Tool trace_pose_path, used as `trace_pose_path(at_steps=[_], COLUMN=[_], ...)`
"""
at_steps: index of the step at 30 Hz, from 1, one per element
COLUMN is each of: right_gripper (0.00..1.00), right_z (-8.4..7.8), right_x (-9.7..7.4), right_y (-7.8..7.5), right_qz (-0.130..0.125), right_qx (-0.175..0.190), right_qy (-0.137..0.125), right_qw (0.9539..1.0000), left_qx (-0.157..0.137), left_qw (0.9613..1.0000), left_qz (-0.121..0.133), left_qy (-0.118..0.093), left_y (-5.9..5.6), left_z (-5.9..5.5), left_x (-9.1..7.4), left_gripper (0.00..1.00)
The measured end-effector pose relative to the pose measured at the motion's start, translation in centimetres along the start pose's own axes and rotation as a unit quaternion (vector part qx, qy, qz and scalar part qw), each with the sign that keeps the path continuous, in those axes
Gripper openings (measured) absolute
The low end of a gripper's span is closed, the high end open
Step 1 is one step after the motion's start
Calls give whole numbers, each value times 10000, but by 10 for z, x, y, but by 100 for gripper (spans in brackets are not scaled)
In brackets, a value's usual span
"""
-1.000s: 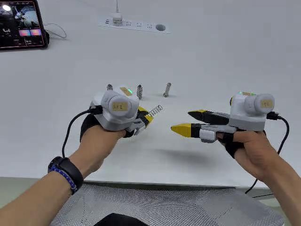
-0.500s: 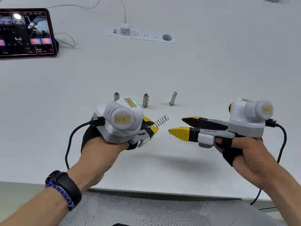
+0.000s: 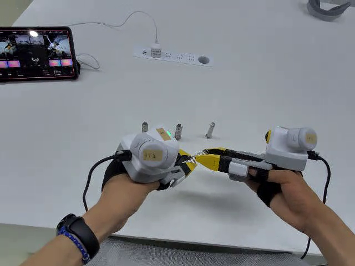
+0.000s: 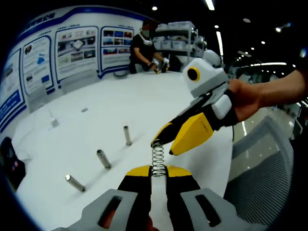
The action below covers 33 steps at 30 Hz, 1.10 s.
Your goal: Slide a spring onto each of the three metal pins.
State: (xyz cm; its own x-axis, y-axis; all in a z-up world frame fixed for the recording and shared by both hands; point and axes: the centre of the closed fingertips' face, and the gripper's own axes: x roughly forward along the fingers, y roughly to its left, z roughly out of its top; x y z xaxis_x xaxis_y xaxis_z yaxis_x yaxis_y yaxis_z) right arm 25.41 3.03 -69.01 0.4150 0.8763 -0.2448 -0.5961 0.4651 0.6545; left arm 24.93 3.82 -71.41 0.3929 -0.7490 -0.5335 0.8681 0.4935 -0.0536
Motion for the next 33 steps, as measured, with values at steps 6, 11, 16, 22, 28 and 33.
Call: trace_pose_path(at_steps=[6, 11, 16, 22, 28, 33], right_gripper=[30, 28, 27, 24, 22, 17], right_z=[7, 11, 9, 11, 9, 10], right_x=[-4, -5, -5, -4, -2, -1], right_y=[5, 10, 10, 13, 15, 20], right_qz=[78, 122, 82, 138, 178, 327], right_qx=[-14, -150, -548, -804, -1163, -1438], right_qy=[-66, -25, 281, 509, 891, 1160], right_qw=[9999, 9998, 9981, 9954, 9890, 9822], left_qx=[48, 66, 126, 222, 255, 287], left_qw=[10000, 10000, 9999, 9995, 9993, 9990], left_qz=[-13, -49, -85, -205, -265, -344], left_qy=[21, 34, 45, 48, 46, 22], left_y=[0, -1, -1, -3, -4, -8], left_z=[0, 2, 3, 5, 9, 11], left_x=[0, 1, 2, 3, 5, 6], left_gripper=[10, 10, 9, 10, 10, 9])
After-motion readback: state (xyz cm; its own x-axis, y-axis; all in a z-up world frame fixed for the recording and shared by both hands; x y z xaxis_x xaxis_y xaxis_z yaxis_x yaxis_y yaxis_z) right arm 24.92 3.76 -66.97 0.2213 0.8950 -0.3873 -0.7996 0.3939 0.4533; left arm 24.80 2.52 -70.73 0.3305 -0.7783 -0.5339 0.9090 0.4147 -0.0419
